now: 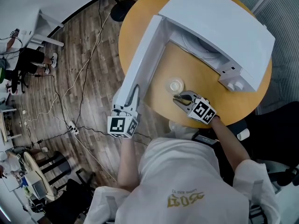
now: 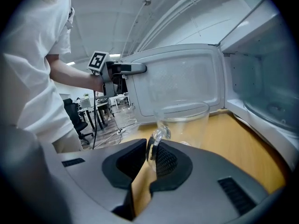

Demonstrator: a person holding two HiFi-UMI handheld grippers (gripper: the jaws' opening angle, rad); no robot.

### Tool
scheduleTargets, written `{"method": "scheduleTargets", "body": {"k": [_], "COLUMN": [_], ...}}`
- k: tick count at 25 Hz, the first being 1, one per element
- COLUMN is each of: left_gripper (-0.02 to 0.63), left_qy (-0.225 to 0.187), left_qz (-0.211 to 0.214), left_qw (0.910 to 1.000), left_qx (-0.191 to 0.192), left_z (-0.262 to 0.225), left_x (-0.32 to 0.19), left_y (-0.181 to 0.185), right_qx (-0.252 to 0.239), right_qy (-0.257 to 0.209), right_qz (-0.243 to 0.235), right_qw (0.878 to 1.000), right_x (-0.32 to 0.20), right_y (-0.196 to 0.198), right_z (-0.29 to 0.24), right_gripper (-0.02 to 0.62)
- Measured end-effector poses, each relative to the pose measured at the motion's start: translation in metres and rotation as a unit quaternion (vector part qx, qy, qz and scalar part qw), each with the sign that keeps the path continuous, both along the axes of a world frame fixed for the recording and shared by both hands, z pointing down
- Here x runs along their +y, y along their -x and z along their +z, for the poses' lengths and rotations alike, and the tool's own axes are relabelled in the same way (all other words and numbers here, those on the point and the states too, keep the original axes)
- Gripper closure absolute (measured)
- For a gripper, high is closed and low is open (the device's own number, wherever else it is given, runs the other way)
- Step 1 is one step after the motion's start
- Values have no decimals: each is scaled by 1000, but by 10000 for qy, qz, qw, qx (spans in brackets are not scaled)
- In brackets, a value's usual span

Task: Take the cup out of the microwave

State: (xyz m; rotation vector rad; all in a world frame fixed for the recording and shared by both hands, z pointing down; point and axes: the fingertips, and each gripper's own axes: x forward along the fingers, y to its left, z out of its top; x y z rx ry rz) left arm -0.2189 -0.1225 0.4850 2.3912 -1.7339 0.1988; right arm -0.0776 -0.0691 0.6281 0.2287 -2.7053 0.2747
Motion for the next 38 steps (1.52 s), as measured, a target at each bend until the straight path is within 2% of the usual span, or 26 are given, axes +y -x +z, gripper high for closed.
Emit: {"method": "scheduleTargets", "body": {"k": [4,14,17,21,24,33,38], "left_gripper": [442,440,442,440,440,440,440], "left_qy": [13,22,32,27,35,26,27], "left_qz": [-11,-43,-49,-69,-73,-62,-54], "left_qw": [10000,10000,10000,10000,10000,10000,10000], "left_qx": [-4,18,12,22,25,22,37], "left_z": [2,2,4,2,2,1,4], "left_x": [1,1,1,2,3,2,2], "left_y": [-1,-4,-5,-2,-3,-3,-4], "right_qx": [24,108,43,206,249,91,154], "right_qy": [-20,4,227,266,531,571,452], "right_qz": [-91,-70,7,23,195,479,374], "right_qw": [10000,9999,9997,9994,9981,9972,9982], "right_x": [5,5,4,3,0,-8,-6], "right_y": [1,-2,-3,-3,-13,-24,-27], "right_z": [2,3,4,7,16,5,0], "right_gripper": [532,513,506,500,462,464,466]}}
